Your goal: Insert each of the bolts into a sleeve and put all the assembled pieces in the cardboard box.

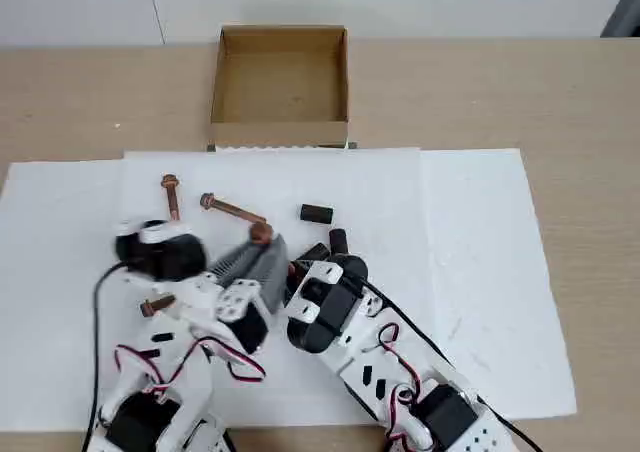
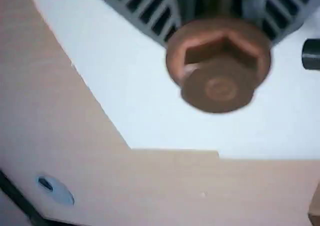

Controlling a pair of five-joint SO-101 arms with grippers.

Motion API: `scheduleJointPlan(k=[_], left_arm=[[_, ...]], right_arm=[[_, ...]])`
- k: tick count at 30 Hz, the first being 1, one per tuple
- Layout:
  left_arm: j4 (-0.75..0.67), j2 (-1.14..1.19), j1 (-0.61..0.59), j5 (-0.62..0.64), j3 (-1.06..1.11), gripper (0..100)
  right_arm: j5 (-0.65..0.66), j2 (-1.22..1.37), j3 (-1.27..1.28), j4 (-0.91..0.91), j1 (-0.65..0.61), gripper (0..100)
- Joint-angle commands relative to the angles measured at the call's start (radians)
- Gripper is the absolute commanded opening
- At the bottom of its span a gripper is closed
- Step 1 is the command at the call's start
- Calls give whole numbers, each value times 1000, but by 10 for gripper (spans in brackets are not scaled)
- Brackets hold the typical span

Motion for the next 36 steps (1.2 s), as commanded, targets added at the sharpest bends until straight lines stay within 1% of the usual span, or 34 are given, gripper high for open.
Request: scheduleJointPlan(k=[1,5,10,13,16,18,20,22,31,36], left_arm=[[-11,-5,63,-20,8,5],[40,-5,138,-97,21,5],[138,-6,149,-118,22,5],[143,-6,132,-149,22,8],[121,-6,72,-166,22,18],[120,-6,31,-173,18,65],[127,-6,3,-213,18,120],[124,-6,-21,-229,12,150],[132,-3,-32,-229,-96,154],[193,-3,-29,-226,-165,155]], right_arm=[[9,-10,-61,-36,5,4],[9,-10,-61,-36,5,4],[9,-10,-74,-36,5,4],[9,-10,-77,-35,8,4],[9,-10,-77,-35,10,4],[9,-10,-77,-33,10,4],[9,-10,-75,-30,10,4],[9,-10,-74,-30,10,4],[9,-10,-68,-28,10,4],[9,-8,-66,-28,10,4]])
